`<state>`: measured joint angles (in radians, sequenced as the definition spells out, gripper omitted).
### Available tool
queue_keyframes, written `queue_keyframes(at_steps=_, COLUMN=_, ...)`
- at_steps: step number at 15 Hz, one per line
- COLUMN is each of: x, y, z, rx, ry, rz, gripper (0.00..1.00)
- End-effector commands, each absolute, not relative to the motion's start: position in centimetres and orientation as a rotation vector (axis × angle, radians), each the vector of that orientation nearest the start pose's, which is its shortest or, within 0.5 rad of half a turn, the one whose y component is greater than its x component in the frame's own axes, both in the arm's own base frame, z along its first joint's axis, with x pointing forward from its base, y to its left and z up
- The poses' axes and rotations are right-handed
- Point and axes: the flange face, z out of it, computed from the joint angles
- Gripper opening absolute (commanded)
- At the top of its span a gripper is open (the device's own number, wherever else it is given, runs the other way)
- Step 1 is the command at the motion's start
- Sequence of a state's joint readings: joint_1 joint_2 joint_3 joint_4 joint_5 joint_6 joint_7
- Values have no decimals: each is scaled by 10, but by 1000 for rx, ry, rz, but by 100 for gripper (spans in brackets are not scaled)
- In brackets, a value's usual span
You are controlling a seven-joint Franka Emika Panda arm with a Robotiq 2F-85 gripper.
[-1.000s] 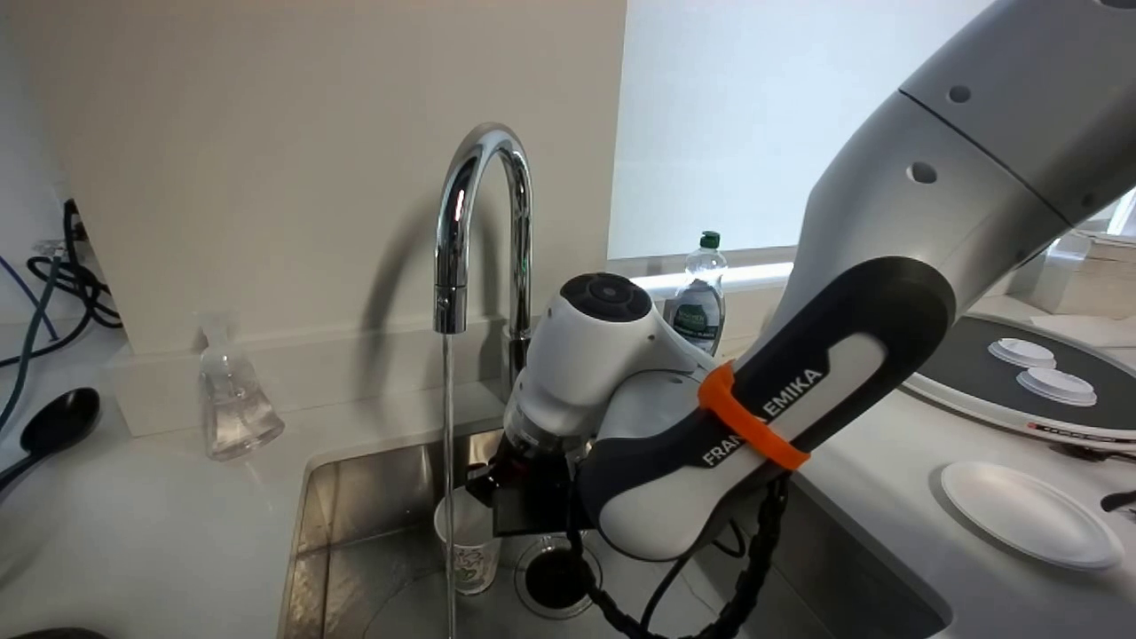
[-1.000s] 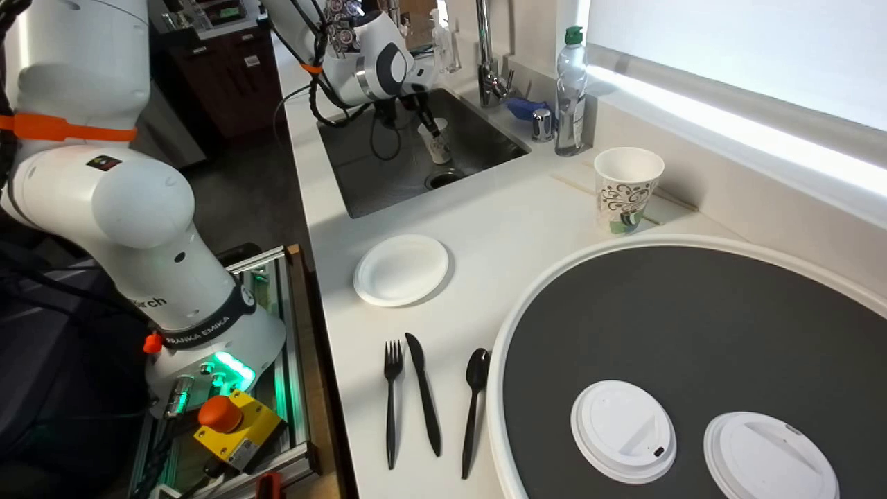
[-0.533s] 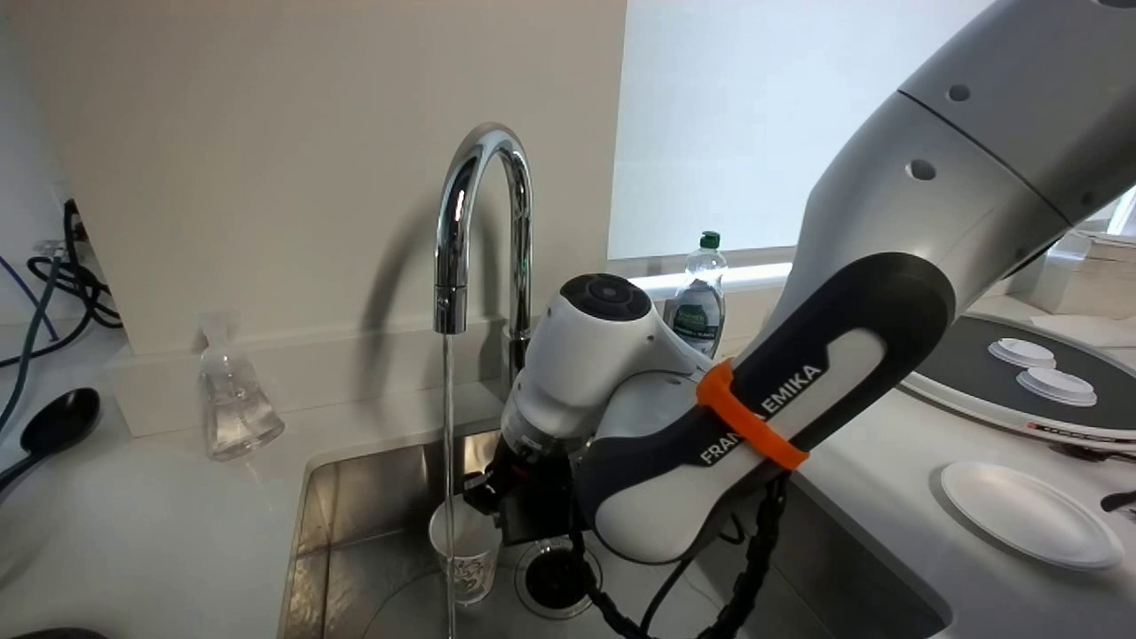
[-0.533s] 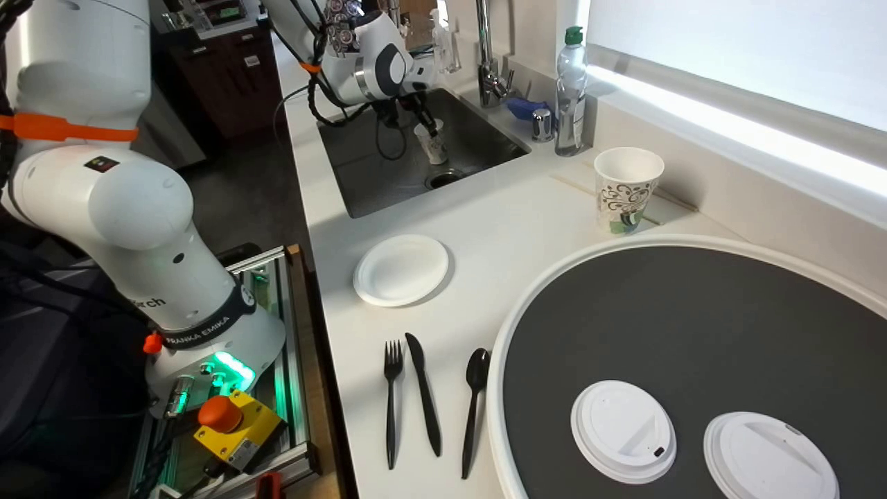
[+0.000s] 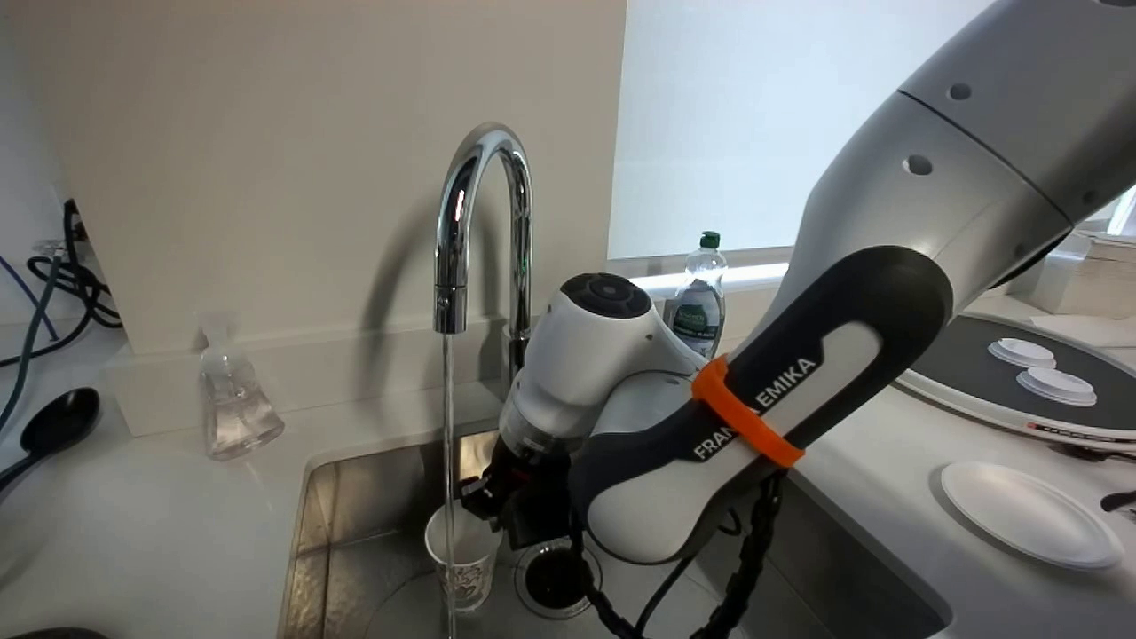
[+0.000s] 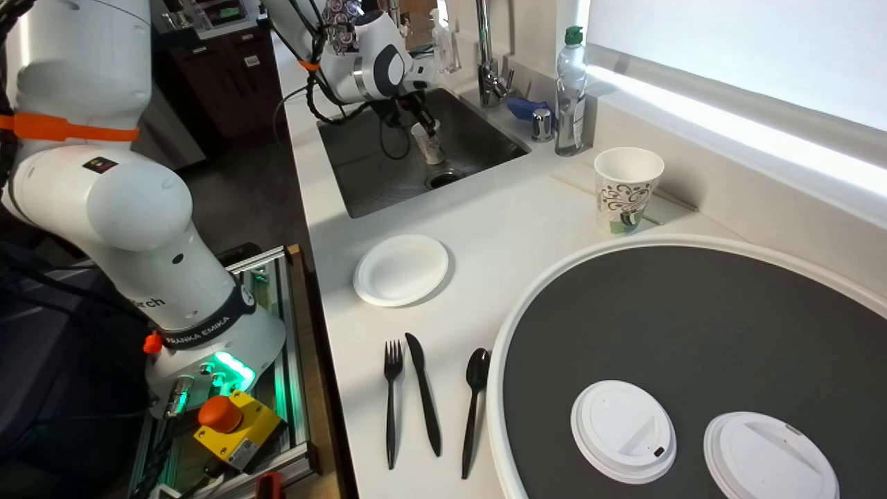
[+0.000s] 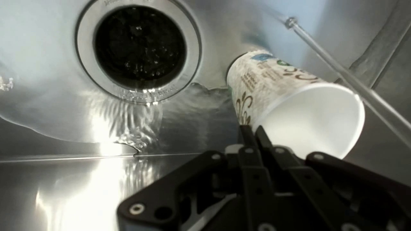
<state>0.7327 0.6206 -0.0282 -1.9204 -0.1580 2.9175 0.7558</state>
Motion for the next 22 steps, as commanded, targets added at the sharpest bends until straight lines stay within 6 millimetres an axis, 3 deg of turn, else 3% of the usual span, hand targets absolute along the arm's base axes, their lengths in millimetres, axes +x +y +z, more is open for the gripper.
queue_keyframes(at_steps=1, x=493, y=433, z=204, rx=-2900, ry=-180, rz=-467, gripper=1)
queue_keyframes(at_steps=22, x=491, y=433, z=207, rx=-2881, ry=-332, rz=-452, gripper=1)
